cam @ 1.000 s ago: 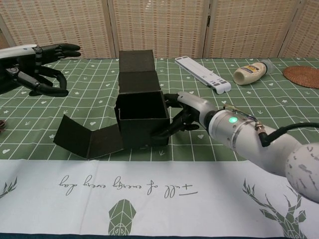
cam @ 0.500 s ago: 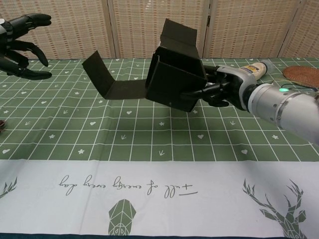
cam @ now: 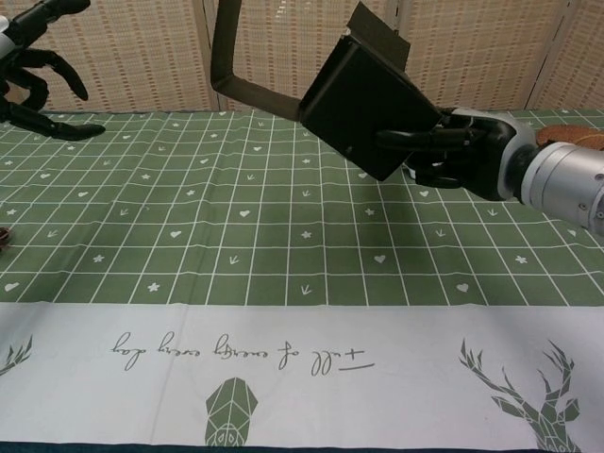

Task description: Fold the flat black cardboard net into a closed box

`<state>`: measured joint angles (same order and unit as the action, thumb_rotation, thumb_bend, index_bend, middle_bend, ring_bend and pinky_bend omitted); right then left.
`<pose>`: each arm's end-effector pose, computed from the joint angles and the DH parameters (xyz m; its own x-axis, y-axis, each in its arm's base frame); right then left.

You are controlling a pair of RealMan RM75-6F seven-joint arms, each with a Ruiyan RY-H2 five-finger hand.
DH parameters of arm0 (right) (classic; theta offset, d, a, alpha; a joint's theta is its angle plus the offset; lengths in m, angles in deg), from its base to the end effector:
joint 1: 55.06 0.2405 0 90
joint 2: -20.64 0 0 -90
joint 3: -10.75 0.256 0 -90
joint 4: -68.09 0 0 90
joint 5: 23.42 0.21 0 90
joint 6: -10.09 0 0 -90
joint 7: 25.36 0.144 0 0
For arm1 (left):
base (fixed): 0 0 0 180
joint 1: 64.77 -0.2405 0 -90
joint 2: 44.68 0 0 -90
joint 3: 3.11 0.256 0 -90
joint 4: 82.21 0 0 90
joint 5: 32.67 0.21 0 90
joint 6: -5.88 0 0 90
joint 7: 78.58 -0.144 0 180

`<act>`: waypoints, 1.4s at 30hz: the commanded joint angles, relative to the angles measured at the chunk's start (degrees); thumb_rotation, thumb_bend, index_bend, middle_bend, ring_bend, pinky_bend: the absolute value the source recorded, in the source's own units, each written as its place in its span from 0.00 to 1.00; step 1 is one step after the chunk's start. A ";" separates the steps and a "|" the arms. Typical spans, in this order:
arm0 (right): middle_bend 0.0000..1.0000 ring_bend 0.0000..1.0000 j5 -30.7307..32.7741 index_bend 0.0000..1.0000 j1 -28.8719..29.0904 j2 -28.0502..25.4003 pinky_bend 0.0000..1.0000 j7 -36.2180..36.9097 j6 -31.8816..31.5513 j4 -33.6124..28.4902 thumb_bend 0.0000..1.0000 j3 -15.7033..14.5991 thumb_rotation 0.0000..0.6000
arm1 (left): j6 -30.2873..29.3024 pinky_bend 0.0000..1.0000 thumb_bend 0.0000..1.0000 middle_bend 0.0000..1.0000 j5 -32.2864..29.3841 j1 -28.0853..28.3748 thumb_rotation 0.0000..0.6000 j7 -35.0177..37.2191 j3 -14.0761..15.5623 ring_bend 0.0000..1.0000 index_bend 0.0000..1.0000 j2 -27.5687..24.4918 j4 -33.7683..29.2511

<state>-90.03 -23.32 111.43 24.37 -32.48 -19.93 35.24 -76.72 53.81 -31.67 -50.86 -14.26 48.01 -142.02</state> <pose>-0.1455 -0.3390 -0.0129 -0.7864 -0.4019 0.4691 -0.5807 0.2220 -0.7832 -0.2136 0.3508 0.0610 -0.0700 -0.0844 0.9940 0.8971 -0.4410 0.0257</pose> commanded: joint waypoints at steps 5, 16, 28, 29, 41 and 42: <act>0.45 0.84 -1.36 0.29 0.07 0.00 1.00 0.53 -0.18 -0.61 0.13 -1.46 1.00 | -2.74 0.85 0.14 0.00 3.81 3.53 1.00 -2.12 -0.45 0.45 0.00 4.89 3.61; 0.45 0.84 -0.89 0.29 1.06 0.71 1.00 -2.63 -1.11 -0.91 0.13 -3.01 1.00 | -3.56 0.85 0.14 0.00 6.17 6.20 1.00 -2.15 -0.05 0.45 0.00 6.90 1.45; 0.45 0.84 0.91 0.29 2.49 1.82 1.00 -7.02 -2.08 -2.12 0.13 -3.60 1.00 | -2.17 0.85 0.14 0.00 7.52 8.27 1.00 -3.98 0.23 0.45 0.00 4.89 -5.61; 0.45 0.84 1.04 0.29 2.53 1.85 1.00 -7.26 -2.14 -2.13 0.13 -3.66 1.00 | -2.07 0.85 0.14 0.00 7.52 8.30 1.00 -4.09 0.29 0.45 0.00 4.81 -5.76; 0.45 0.84 1.93 0.29 3.63 2.97 1.00 -11.72 -2.58 -1.45 0.13 -4.87 1.00 | -0.93 0.85 0.14 0.00 7.56 9.31 1.00 -4.74 0.42 0.45 0.00 4.79 -6.73; 0.45 0.84 1.98 0.29 3.77 3.09 1.00 -12.18 -2.60 -1.36 0.13 -4.96 1.00 | -0.86 0.85 0.14 0.00 7.62 9.41 1.00 -4.83 0.45 0.45 0.00 4.84 -6.70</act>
<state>-88.17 -19.74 114.32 12.56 -35.03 -21.42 30.42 -77.59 61.41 -22.28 -55.67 -13.82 52.84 -148.73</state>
